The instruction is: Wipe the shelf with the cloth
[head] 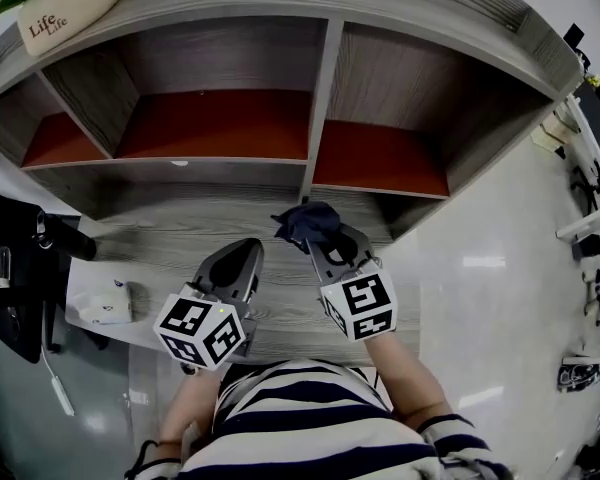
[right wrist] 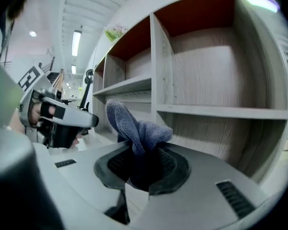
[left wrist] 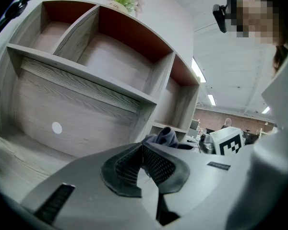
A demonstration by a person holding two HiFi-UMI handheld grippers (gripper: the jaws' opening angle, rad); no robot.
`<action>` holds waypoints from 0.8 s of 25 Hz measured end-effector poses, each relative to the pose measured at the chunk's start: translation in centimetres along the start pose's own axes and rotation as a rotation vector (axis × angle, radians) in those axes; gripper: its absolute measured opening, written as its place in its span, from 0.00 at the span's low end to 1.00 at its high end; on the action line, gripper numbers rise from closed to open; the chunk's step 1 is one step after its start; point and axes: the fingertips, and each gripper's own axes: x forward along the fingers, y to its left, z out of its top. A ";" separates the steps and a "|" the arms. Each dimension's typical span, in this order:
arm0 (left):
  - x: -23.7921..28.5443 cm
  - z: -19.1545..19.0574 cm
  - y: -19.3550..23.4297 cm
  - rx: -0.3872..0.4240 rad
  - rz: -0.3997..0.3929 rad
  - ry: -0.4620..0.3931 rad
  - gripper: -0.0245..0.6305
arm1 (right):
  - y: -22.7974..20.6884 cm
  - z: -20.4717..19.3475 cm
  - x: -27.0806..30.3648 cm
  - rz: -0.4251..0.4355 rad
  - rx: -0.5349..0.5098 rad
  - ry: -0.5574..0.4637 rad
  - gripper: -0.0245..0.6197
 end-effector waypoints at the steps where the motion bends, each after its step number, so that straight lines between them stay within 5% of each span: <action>1: 0.0 0.1 -0.1 0.000 -0.004 -0.004 0.06 | 0.3 0.9 -0.4 0.004 -0.011 -0.019 0.16; 9: -0.5 0.7 -0.4 0.008 -0.013 -0.020 0.06 | 1.4 5.4 -0.4 0.028 -0.072 -0.107 0.16; 20: 0.3 0.6 -0.8 -0.012 -0.043 -0.011 0.06 | -3.4 5.6 -1.1 -0.081 -0.052 -0.104 0.16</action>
